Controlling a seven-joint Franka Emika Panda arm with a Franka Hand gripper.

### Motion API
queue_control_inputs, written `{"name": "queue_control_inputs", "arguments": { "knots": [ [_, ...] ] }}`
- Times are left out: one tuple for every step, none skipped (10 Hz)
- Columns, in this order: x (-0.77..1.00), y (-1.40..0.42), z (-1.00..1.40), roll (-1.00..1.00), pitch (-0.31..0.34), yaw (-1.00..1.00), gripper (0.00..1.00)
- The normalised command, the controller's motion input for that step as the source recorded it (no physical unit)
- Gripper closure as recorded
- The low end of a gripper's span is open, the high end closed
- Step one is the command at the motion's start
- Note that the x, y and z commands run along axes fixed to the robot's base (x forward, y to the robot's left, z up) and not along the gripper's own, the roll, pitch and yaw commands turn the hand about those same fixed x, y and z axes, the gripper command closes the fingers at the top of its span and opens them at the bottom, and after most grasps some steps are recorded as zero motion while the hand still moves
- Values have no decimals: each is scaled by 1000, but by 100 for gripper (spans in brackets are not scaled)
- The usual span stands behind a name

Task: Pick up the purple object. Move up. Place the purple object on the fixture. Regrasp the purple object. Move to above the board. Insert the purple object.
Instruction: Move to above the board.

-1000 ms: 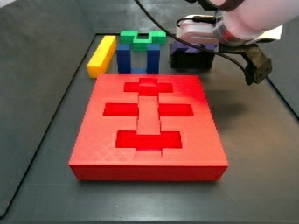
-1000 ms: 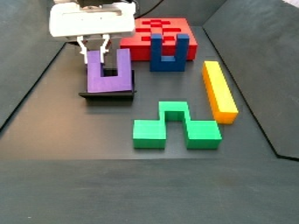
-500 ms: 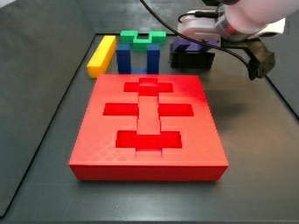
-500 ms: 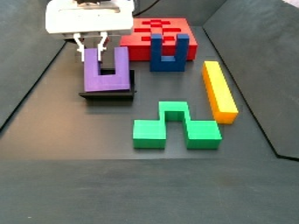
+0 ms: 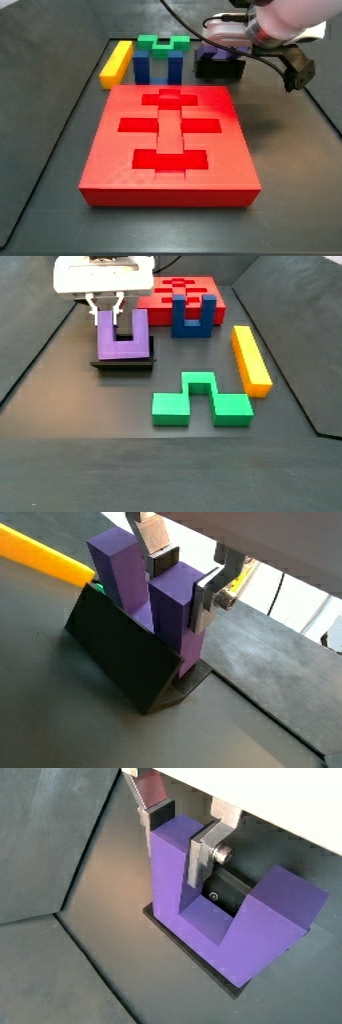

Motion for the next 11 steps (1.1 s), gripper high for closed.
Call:
{"name": "queue_control_inputs", "arguments": {
  "knots": [
    [0, 0, 1400, 0, 0, 0, 100],
    [-12, 8, 1400, -26, 38, -22, 100],
    [-37, 25, 1400, -126, 37, -36, 100],
    [-40, 30, 1400, -89, 26, -12, 100],
    [-33, 13, 1400, -40, 50, -1, 100],
    [-24, 10, 1400, -16, 51, 3, 100],
    [-10, 12, 1400, -26, 57, 9, 100],
    [9, -6, 608, -16, 71, 14, 100],
    [35, -6, 210, 2, 84, 21, 100],
    [-1236, -1400, 262, -1000, 43, -47, 100],
    [-1252, -1400, 281, -1000, 33, -45, 100]
  ]
}}
